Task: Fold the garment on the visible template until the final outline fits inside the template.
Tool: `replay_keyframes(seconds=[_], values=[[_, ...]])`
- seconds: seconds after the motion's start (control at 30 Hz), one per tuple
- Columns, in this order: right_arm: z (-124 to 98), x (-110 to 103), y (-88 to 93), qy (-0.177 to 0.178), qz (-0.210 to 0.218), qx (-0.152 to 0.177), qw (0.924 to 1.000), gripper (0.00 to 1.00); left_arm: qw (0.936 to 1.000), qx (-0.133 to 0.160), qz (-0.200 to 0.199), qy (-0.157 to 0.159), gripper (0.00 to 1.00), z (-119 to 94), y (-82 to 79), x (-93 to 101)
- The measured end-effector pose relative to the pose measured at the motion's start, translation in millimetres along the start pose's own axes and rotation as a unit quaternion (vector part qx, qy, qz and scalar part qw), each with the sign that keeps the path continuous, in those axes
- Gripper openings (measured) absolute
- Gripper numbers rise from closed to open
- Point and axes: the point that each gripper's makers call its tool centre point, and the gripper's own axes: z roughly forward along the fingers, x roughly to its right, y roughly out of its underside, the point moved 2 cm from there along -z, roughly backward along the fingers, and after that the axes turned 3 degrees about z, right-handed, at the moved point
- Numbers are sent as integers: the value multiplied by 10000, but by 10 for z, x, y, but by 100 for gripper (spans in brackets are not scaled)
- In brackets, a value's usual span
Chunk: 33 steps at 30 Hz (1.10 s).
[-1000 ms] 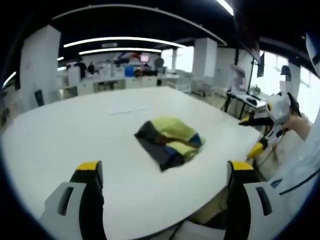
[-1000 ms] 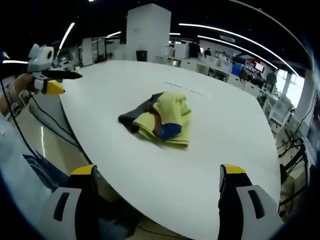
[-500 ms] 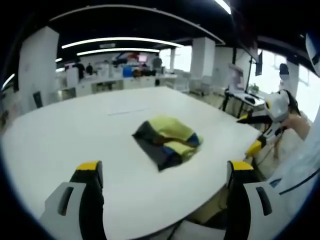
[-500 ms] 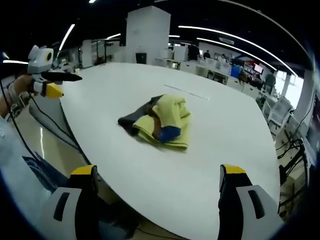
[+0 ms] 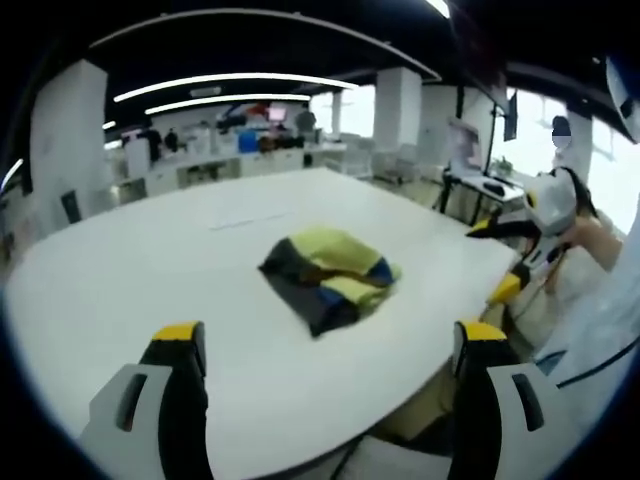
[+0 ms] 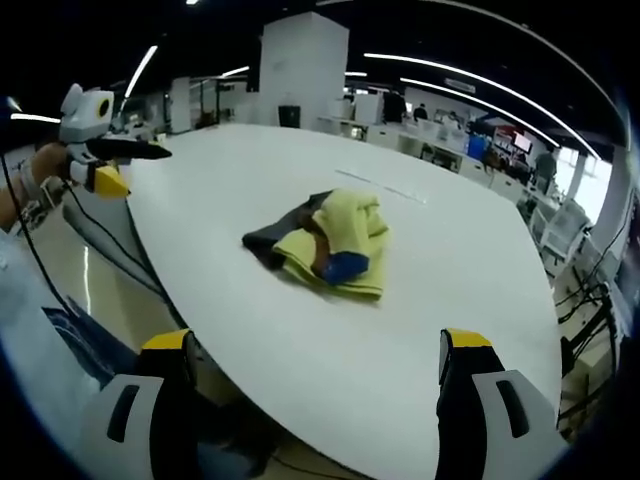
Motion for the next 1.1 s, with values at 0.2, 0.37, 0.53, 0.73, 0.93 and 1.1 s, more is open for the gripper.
replay_keyframes(seconds=[0.2,0.37,0.53,0.73,0.93,1.1], values=[[16,-10,-28,-16,-48,52,10000,100,9999,62,83,23,98,3,-40,5],[30,10,-75,2,-96,112,9999,100,9995,-13,309,14,96,27,-73,-30],[36,51,-123,61,-128,179,9997,100,9991,84,417,16,93,55,-137,-47],[53,62,-126,89,-252,145,9995,100,9981,136,604,27,90,84,-174,-63],[78,55,-164,59,-159,238,9996,100,9964,160,826,119,91,135,-202,-57],[117,27,-154,-13,-158,180,9997,94,9951,165,971,113,86,172,-220,-78]])
